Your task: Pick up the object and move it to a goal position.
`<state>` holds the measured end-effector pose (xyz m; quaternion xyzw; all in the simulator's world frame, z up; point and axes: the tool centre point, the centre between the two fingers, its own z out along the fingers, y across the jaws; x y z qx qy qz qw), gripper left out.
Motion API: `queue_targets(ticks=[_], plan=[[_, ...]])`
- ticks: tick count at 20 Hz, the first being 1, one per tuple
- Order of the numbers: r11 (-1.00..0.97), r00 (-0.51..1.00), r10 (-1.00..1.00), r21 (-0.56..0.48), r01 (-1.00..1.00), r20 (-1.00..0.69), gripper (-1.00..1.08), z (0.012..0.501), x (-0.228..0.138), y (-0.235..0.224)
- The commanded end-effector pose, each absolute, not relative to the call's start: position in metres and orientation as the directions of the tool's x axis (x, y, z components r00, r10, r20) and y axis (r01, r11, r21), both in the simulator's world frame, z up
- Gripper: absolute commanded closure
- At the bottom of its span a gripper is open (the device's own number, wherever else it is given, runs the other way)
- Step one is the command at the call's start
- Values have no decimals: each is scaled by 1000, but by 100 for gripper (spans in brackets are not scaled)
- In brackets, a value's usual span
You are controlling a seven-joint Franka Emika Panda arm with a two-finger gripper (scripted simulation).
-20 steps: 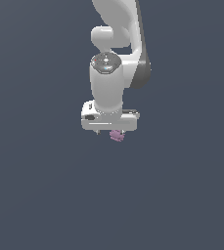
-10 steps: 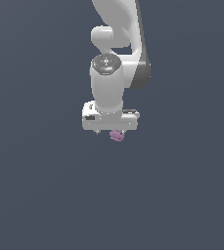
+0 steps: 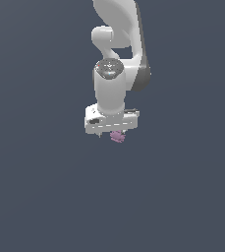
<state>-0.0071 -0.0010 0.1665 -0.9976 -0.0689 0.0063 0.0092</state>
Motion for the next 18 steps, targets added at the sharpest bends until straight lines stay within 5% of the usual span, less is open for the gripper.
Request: queue_targets(ticks=[1, 18], plan=[[-980, 980, 198, -17, 198, -10, -92, 161, -11, 0], [-758, 758, 652, -4, 652, -6, -92, 120, -49, 15]])
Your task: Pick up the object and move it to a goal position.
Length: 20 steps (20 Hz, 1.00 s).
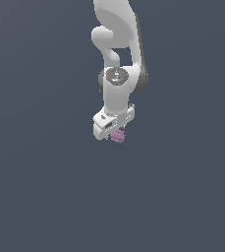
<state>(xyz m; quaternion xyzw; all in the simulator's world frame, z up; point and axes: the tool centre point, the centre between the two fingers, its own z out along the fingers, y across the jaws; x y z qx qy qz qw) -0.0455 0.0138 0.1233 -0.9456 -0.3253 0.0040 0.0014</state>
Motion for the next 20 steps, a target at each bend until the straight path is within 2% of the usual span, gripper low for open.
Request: queue_targets(ticks=[1, 12, 20], plan=[[-738, 738, 675, -4, 675, -6, -92, 118, -52, 16], [-512, 512, 859, -1, 859, -2, -92, 98, -76, 27], [-423, 423, 906, 0, 906, 0, -92, 91, -85, 31]])
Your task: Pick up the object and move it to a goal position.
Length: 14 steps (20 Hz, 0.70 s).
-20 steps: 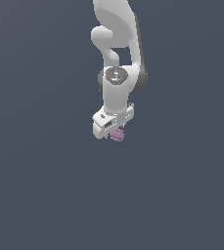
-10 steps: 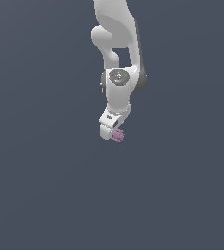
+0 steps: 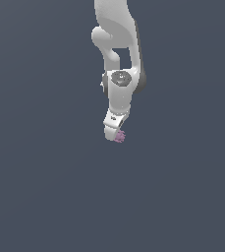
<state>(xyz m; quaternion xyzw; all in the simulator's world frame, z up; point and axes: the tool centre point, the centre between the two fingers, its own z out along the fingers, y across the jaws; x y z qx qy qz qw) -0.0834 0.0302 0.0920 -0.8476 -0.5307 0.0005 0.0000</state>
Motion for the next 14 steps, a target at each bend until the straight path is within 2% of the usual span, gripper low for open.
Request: queue_targets(ticks=[1, 8, 14], plan=[[-418, 418, 908, 0, 908, 0, -92, 91, -85, 31], [-416, 416, 909, 0, 909, 0, -92, 88, -86, 31], [-414, 414, 910, 0, 910, 0, -92, 65, -86, 31]])
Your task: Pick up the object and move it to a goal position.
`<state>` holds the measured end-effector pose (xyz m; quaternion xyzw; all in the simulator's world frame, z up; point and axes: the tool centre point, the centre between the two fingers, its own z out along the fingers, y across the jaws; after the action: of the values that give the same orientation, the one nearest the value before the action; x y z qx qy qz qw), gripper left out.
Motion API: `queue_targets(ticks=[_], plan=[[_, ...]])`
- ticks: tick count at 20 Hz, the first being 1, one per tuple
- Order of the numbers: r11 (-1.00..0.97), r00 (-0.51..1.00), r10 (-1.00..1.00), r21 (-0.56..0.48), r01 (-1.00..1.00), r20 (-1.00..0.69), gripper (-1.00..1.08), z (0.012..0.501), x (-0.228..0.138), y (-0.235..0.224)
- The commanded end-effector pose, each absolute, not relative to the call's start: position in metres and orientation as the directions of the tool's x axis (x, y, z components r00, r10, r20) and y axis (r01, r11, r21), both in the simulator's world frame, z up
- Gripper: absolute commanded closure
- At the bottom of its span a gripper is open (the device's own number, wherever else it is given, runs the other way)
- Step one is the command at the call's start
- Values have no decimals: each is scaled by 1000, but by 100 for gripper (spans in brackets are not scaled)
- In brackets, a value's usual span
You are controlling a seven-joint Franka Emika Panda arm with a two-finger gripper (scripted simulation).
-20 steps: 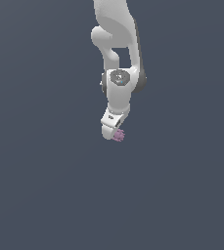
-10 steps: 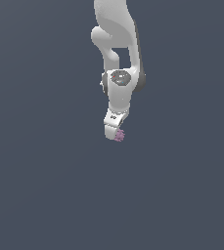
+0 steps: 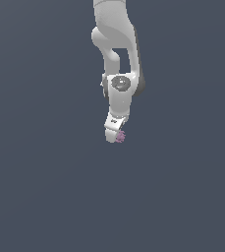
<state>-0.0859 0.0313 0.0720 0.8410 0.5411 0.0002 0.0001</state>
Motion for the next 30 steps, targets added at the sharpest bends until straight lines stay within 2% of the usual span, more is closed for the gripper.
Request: queue_targets(ticks=[1, 9, 10, 23, 30], plan=[[-413, 413, 911, 0, 911, 0, -92, 59, -87, 31], [-411, 411, 911, 0, 911, 0, -92, 40, -86, 31], [-411, 411, 911, 0, 911, 0, 108, 40, -86, 31], [-412, 412, 911, 2, 911, 0, 108, 42, -84, 31], [-412, 412, 911, 1, 911, 0, 108, 48, -66, 38]])
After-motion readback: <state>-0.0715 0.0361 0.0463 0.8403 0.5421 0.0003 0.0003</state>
